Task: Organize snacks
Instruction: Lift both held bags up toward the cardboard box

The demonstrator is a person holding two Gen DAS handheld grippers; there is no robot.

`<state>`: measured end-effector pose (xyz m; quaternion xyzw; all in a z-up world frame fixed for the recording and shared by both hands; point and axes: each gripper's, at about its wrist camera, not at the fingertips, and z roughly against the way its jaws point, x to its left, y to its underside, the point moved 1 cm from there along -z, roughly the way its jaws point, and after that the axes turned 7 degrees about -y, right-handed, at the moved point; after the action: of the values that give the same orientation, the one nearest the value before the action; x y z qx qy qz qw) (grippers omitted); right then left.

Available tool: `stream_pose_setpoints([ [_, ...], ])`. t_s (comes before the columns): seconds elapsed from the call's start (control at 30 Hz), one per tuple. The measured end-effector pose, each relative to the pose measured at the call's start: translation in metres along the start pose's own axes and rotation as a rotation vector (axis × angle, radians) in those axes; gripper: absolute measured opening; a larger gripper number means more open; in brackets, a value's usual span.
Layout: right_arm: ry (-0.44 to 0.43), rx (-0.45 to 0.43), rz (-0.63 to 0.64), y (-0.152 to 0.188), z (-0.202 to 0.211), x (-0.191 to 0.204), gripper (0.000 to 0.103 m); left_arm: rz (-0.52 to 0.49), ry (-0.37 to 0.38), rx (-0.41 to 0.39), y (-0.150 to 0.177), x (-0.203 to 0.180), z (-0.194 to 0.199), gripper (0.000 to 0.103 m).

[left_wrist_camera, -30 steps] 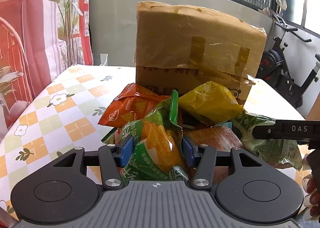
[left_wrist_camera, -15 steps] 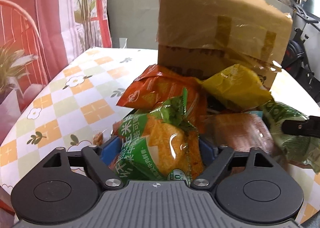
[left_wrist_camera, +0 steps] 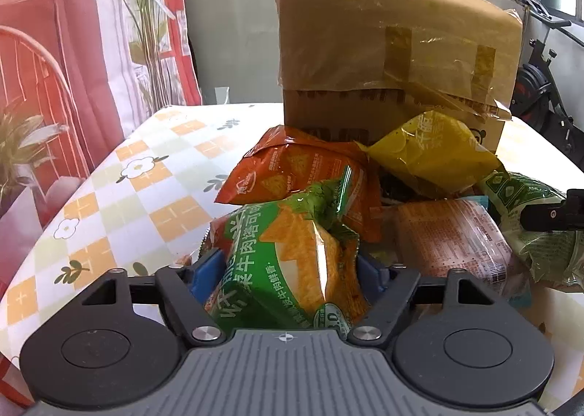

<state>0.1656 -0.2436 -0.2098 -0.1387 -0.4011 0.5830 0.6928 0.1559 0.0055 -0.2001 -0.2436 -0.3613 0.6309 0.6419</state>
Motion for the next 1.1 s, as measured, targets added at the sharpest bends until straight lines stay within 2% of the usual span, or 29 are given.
stream_pose_setpoints([
  [0.27, -0.01, -0.008, 0.002, 0.001, 0.002, -0.001, 0.103, 0.058, 0.017, -0.02, -0.004, 0.008, 0.004, 0.07],
  [0.43, -0.048, -0.039, 0.026, -0.001, 0.012, 0.001, 0.088, 0.058, 0.028, -0.065, -0.009, 0.008, 0.016, 0.07],
  [0.63, -0.07, -0.053, 0.024, -0.001, 0.022, 0.002, 0.081, 0.058, 0.034, -0.085, -0.012, 0.006, 0.025, 0.07],
  [0.87, -0.072, -0.067, -0.012, 0.002, 0.038, -0.002, 0.08, 0.066, 0.036, -0.121, -0.014, 0.008, 0.039, 0.07],
  [1.1, -0.063, -0.131, -0.025, -0.002, 0.061, -0.004, 0.08, 0.1, 0.039, -0.165, -0.023, 0.015, 0.054, 0.07],
])
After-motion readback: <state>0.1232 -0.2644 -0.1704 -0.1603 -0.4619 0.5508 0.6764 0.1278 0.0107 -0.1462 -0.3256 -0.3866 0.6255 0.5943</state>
